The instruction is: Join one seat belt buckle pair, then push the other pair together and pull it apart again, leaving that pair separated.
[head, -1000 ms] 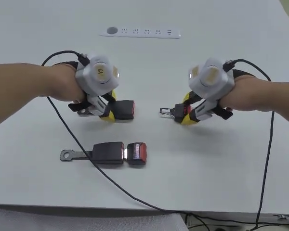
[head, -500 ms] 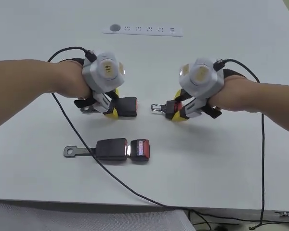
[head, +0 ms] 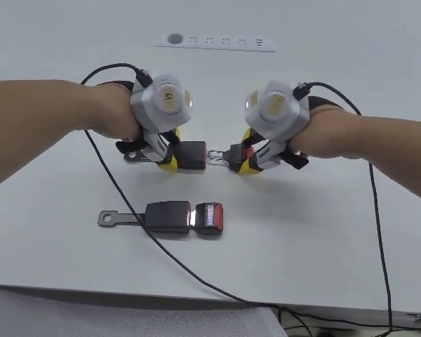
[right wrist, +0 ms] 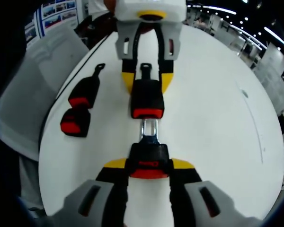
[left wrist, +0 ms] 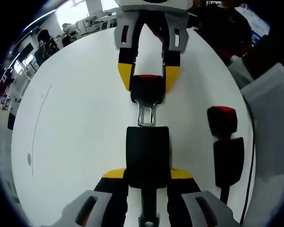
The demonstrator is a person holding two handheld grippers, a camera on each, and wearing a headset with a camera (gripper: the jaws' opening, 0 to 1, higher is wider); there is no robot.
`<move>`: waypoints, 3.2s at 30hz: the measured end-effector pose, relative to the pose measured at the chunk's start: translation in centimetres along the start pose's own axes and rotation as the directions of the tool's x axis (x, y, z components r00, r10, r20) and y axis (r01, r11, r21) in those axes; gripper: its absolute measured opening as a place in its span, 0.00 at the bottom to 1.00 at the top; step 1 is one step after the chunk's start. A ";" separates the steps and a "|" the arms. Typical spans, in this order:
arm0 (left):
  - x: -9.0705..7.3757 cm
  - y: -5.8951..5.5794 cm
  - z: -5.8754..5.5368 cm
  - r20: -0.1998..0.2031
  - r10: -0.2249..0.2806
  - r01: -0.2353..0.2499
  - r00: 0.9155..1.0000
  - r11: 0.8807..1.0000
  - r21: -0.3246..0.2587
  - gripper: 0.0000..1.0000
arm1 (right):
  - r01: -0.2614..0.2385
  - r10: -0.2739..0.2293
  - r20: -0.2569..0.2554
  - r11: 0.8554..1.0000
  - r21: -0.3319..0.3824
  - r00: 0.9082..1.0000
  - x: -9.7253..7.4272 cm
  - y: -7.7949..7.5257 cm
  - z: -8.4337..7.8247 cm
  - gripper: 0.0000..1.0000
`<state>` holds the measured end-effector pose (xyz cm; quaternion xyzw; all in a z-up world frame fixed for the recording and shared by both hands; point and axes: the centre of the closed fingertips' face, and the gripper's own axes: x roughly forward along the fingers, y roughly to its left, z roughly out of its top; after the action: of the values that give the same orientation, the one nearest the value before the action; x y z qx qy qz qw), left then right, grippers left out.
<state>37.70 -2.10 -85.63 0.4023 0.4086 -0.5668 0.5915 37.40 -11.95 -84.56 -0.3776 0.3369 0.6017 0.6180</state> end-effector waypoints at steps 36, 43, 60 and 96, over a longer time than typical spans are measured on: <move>0.0 0.0 -0.1 -0.006 -0.004 0.004 1.000 1.000 0.020 0.31 | 0.008 -0.008 0.040 1.000 0.011 0.999 1.1 0.1 1.7 0.30; 0.1 0.1 -0.2 0.029 -0.008 0.007 1.000 1.000 0.024 0.31 | -0.003 0.002 0.034 1.000 0.010 0.999 1.4 0.2 2.1 0.29; 0.1 -0.1 0.0 -0.005 -0.008 0.008 1.000 1.000 0.027 0.31 | 0.008 -0.009 0.037 1.000 0.013 0.999 2.0 0.1 2.8 0.30; 0.0 -0.2 -0.1 0.012 -0.005 0.005 1.000 1.000 0.007 0.32 | 0.024 -0.026 0.054 0.999 0.040 0.998 0.1 0.4 -0.9 0.33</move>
<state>37.50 -2.05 -85.68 0.3998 0.4042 -0.5722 0.5911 37.03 -12.74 -85.09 -0.3530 0.3272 0.5971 0.6417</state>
